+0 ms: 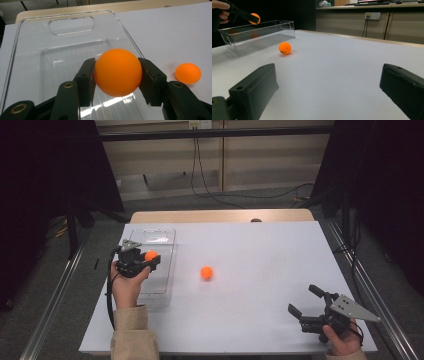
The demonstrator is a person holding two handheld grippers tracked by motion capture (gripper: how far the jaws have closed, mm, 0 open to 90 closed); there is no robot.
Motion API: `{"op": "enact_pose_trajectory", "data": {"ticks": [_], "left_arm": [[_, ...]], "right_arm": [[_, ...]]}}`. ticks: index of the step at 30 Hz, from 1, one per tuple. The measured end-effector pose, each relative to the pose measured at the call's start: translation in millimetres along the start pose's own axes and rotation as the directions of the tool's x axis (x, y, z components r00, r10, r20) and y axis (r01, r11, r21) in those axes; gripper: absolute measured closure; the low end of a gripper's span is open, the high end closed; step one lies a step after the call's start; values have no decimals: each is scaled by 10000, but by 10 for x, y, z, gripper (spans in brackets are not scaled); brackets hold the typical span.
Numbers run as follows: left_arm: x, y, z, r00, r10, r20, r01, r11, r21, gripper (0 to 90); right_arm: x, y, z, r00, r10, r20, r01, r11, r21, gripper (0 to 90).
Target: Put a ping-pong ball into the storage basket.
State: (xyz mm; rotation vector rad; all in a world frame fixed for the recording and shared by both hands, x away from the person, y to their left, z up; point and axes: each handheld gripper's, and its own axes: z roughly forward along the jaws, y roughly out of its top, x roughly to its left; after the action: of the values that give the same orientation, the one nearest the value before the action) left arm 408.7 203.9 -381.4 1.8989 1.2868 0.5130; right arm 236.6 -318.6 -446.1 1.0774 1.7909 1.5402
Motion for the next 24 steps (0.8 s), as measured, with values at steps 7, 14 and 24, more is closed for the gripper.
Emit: {"op": "enact_pose_trajectory", "data": {"ticks": [7, 14, 24], "left_arm": [[17, -9, -5, 9999, -3, -109, 4, 10000, 26, 508], [30, -19, -7, 9996, 22, -287, -21, 10000, 22, 507], [36, -29, -5, 9988, 49, -483, -47, 10000, 43, 506]], "right_arm": [[0, 0, 0, 10000, 2, 8, -2, 10000, -5, 7], [2, 0, 0, 10000, 0, 4, 0, 10000, -4, 7], [1, 0, -1, 10000, -4, 5, 4, 10000, -5, 7]]}}
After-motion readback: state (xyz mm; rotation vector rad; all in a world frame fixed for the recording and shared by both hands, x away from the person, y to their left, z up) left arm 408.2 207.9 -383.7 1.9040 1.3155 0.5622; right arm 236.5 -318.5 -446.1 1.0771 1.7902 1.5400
